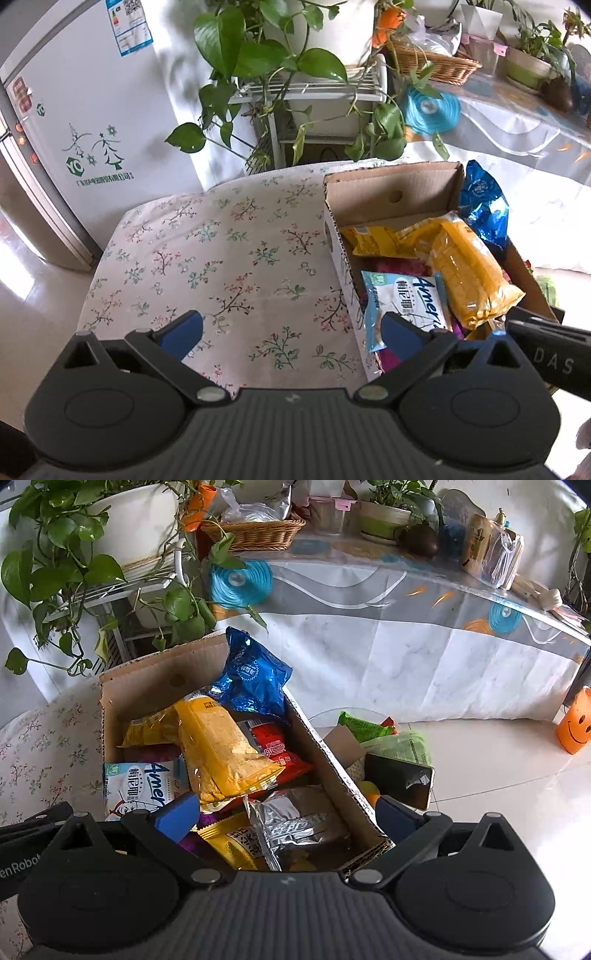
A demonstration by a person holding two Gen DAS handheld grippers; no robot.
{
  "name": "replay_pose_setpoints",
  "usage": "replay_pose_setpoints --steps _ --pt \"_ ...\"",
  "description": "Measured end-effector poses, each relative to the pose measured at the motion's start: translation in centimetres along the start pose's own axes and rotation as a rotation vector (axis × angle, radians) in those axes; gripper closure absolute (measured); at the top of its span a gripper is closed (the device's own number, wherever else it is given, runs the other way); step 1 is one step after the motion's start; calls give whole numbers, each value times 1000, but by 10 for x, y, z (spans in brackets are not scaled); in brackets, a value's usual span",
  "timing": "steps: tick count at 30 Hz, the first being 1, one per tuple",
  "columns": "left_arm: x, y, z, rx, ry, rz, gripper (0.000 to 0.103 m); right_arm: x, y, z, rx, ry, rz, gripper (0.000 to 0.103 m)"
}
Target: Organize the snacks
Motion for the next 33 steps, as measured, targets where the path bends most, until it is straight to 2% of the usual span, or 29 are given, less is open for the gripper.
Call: replay_pose_setpoints --steps 23,33 --pt "1 1 1 -12 21 4 1 -1 1 3 -3 0 9 0" --pt "0 -4 6 -20 10 0 1 -2 2 7 33 7 4 0"
Point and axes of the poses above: each gripper's, at about its wrist camera, not at the fingertips, and y roughly the way its jaws point, z to its left, x to its top, the point moved 6 cm from there along y, roughly the way its jaws point, and after that the axes turned 13 degrees about -z, right-handed, at the moved point
